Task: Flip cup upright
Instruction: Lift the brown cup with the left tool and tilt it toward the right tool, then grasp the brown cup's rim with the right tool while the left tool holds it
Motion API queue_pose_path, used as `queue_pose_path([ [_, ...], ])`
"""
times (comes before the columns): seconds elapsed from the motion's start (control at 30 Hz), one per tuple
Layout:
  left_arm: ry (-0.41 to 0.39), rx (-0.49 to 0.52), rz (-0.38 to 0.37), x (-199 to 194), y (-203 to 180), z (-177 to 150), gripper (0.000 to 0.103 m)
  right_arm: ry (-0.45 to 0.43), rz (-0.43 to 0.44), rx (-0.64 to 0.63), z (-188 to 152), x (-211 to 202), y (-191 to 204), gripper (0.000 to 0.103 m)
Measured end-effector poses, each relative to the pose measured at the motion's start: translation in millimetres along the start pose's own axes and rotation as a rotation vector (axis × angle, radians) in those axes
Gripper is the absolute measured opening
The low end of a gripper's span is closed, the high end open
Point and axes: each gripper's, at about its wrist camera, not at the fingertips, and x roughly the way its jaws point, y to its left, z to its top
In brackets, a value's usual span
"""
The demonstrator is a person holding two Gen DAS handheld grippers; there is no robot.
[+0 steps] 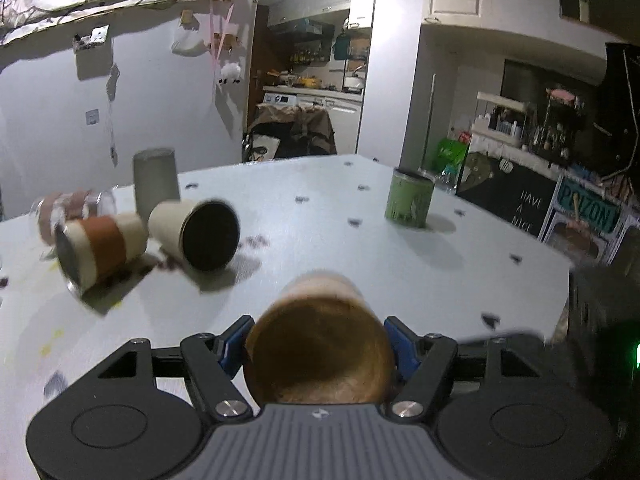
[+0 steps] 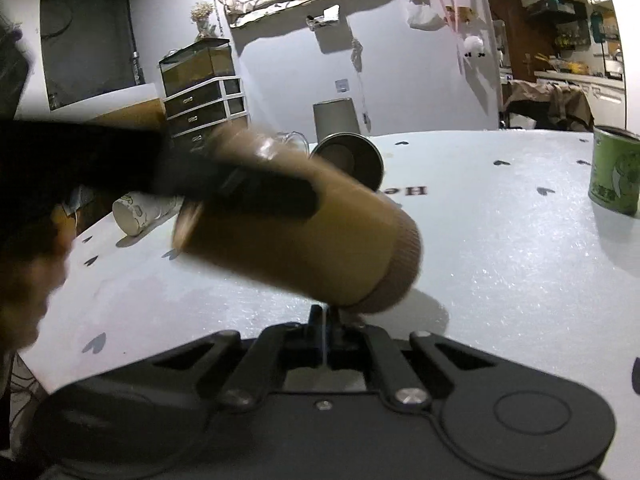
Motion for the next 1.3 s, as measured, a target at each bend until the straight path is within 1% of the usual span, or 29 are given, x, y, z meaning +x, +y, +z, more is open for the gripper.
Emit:
queue_pose_path([
  [0.2, 0.043, -0.057, 0.005, 0.6, 2.9, -31.4, 0.071, 0.004, -0.047, 0.012, -5.0, -6.0, -7.0, 0.008],
  [0.23, 0.038, -0.065, 0.007, 1.1, 2.4, -35.8, 0.071, 0.003, -0.056, 0.011, -4.2, -7.1, -8.6, 0.009],
  [0.27, 0.016, -0.061, 0.016, -0.5, 1.0, -40.2, 0.071, 0.001, -0.068, 0.008, -3.0, -7.5, -10.4, 0.011],
  [0.4, -0.011, -0.063, 0.041, -3.1, -3.9, -44.4, 0.071, -0.005, -0.117, -0.005, 2.4, -12.6, -18.8, 0.014],
  [0.43, -0.018, -0.062, 0.047, -3.3, -5.1, -45.7, 0.071, -0.009, -0.129, 0.008, 5.2, -15.2, -21.9, 0.021],
  [0.47, -0.024, -0.061, 0.053, -3.4, -6.0, -46.2, 0.071, -0.012, -0.134, 0.033, 9.3, -18.8, -25.5, 0.032],
  [0.5, -0.030, -0.063, 0.060, -3.5, -7.3, -47.1, 0.071, -0.013, -0.135, 0.064, 14.0, -20.5, -29.4, 0.040],
  [0.53, -0.037, -0.063, 0.067, -3.6, -8.8, -47.7, 0.071, -0.008, -0.133, 0.107, 20.5, -23.2, -35.0, 0.056],
  [0.6, -0.048, -0.050, 0.084, -2.9, -13.1, -49.7, 0.071, 0.014, -0.102, 0.195, 31.3, -26.4, -45.9, 0.071],
  [0.67, -0.054, -0.040, 0.095, -2.5, -16.1, -50.4, 0.071, 0.062, -0.041, 0.313, 44.0, -21.8, -58.0, 0.076],
  [0.77, -0.059, -0.030, 0.105, -1.9, -18.3, -51.1, 0.071, 0.155, 0.040, 0.492, 56.8, -4.2, -72.6, 0.078],
  [0.83, -0.061, -0.027, 0.108, -2.0, -19.7, -51.8, 0.071, 0.219, 0.081, 0.584, 59.9, 10.3, -77.7, 0.078],
  [0.9, -0.063, -0.018, 0.112, -1.8, -21.1, -52.2, 0.070, 0.273, 0.104, 0.648, 61.0, 25.0, -78.0, 0.078],
  [1.0, -0.065, -0.003, 0.113, -1.4, -23.3, -54.2, 0.070, 0.310, 0.117, 0.706, 61.2, 41.7, -77.0, 0.077],
  [1.1, -0.064, 0.001, 0.111, -1.8, -22.7, -54.7, 0.070, 0.339, 0.126, 0.730, 61.1, 53.3, -76.1, 0.075],
  [1.2, -0.072, 0.001, 0.097, -3.2, -20.7, -54.5, 0.070, 0.332, 0.124, 0.704, 64.1, 50.2, -71.5, 0.073],
  [1.27, -0.093, 0.010, 0.093, -5.3, -22.2, -53.3, 0.070, 0.285, 0.123, 0.644, 71.5, 38.5, -64.3, 0.073],
  [1.3, -0.103, 0.014, 0.091, -6.2, -23.1, -53.4, 0.070, 0.241, 0.120, 0.577, 77.2, 28.0, -55.2, 0.073],
])
